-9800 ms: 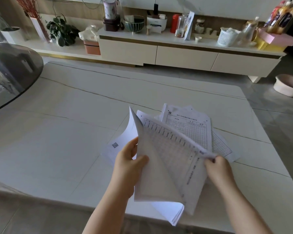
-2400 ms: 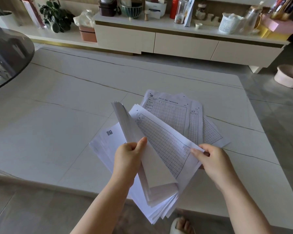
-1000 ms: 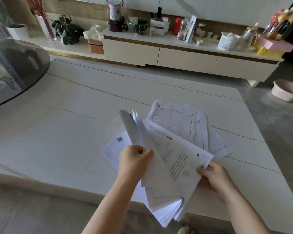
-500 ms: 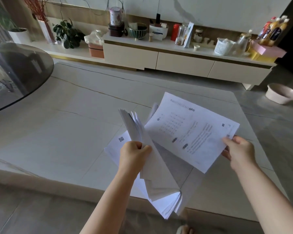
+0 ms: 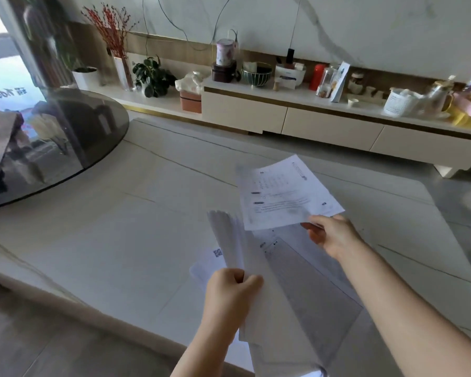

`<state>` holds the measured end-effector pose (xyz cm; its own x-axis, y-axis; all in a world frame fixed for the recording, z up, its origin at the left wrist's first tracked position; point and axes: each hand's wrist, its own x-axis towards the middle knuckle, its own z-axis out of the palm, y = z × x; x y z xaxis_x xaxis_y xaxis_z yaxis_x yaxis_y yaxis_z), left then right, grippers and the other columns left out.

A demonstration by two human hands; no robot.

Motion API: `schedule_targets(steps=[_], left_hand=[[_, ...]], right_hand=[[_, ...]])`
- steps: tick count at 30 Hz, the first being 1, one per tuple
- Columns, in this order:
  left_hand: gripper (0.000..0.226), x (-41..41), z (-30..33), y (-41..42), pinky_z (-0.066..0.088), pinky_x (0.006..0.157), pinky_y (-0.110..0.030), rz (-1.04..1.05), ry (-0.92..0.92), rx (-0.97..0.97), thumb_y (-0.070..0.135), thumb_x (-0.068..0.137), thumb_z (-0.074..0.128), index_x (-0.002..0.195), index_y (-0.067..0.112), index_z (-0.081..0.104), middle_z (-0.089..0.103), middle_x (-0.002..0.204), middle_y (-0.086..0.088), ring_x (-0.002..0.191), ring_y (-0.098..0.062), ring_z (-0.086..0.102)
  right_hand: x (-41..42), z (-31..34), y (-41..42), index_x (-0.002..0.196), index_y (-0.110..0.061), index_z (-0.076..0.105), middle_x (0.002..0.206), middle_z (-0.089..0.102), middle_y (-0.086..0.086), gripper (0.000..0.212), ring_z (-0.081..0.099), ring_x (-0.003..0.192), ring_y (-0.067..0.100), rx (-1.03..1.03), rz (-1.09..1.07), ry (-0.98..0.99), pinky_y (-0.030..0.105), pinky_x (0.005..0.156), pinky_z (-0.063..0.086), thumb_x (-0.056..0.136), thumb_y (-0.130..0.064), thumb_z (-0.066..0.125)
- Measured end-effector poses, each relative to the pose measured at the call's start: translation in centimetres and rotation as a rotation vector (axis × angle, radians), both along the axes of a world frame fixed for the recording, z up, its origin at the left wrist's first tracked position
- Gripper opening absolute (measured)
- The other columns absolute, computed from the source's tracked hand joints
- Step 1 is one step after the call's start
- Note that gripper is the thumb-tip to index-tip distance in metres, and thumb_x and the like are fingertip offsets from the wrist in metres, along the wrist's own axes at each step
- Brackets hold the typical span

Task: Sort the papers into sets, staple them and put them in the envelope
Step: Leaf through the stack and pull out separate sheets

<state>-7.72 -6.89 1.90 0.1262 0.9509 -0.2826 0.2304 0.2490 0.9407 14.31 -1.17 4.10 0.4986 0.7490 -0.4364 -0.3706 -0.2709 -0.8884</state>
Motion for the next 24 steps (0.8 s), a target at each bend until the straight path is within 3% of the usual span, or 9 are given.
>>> schedule_targets(steps=[3,8,13,15,18,21,24], left_hand=[[0.037,-0.7,-0.7,0.5,0.018,0.055,-0.03,0.001,-0.035,-0.034,0.026,0.064,0.061,0.054,0.015,0.028,0.026,0.061,-0.005,0.059,-0.016,0.026],[0.042,-0.3,-2.0,1.0,0.021,0.058,-0.031,0.014,-0.045,-0.086,0.032,0.058,0.061,0.056,0.005,0.029,0.026,0.063,-0.006,0.06,-0.017,0.027],[0.044,1.0,-2.3,0.9,0.02,0.058,-0.031,-0.012,-0.073,-0.104,0.031,0.065,0.064,0.055,0.009,0.028,0.025,0.064,-0.006,0.061,-0.018,0.025],[0.042,1.5,-2.3,0.7,0.021,0.058,-0.031,-0.034,-0.079,-0.102,0.03,0.067,0.067,0.052,0.013,0.031,0.026,0.063,-0.006,0.06,-0.017,0.027],[0.034,2.2,-2.4,0.4,0.026,0.059,-0.03,-0.039,-0.073,-0.121,0.034,0.064,0.067,0.053,0.016,0.04,0.033,0.061,-0.006,0.059,-0.016,0.033],[0.03,2.8,-2.3,0.0,0.033,0.057,-0.029,-0.044,-0.095,-0.144,0.036,0.065,0.071,0.06,0.013,0.053,0.043,0.061,-0.006,0.058,-0.015,0.041],[0.041,3.4,-2.0,-0.5,0.03,0.051,-0.025,-0.022,-0.099,-0.128,0.039,0.072,0.078,0.057,0.014,0.048,0.039,0.058,-0.004,0.052,-0.014,0.037]], right_hand=[[-2.7,-1.7,4.1,0.108,-0.009,0.058,0.066,0.071,0.003,0.03,0.066,0.048,0.011,0.018,0.098,0.039,0.017,0.04,0.048,0.085,0.01,0.057],[-5.0,-5.2,8.4,0.103,-0.009,0.059,0.084,0.066,0.009,0.025,0.067,0.048,0.011,0.018,0.159,0.053,0.019,0.043,0.052,0.087,0.01,0.057],[-3.8,-6.4,7.3,0.11,0.001,0.056,0.056,0.068,0.004,0.021,0.067,0.049,0.013,-0.05,0.24,0.08,0.024,0.046,0.055,0.09,0.005,0.055],[-2.9,-5.7,5.1,0.104,0.005,0.058,0.064,0.068,0.01,0.015,0.068,0.054,0.015,-0.081,0.276,0.047,0.025,0.05,0.057,0.089,0.003,0.058],[-2.2,-3.9,0.4,0.095,-0.005,0.06,0.086,0.067,0.011,0.006,0.067,0.07,0.017,-0.117,0.38,-0.043,0.023,0.055,0.057,0.091,-0.002,0.059],[-2.3,-2.1,-4.4,0.108,-0.009,0.062,0.098,0.069,0.007,0.017,0.066,0.085,0.014,-0.145,0.55,-0.174,0.023,0.066,0.053,0.091,-0.01,0.06],[-3.0,-0.5,-8.0,0.125,-0.014,0.057,0.119,0.064,0.001,0.039,0.061,0.106,0.012,-0.134,0.655,-0.284,0.03,0.091,0.049,0.088,-0.025,0.064]])
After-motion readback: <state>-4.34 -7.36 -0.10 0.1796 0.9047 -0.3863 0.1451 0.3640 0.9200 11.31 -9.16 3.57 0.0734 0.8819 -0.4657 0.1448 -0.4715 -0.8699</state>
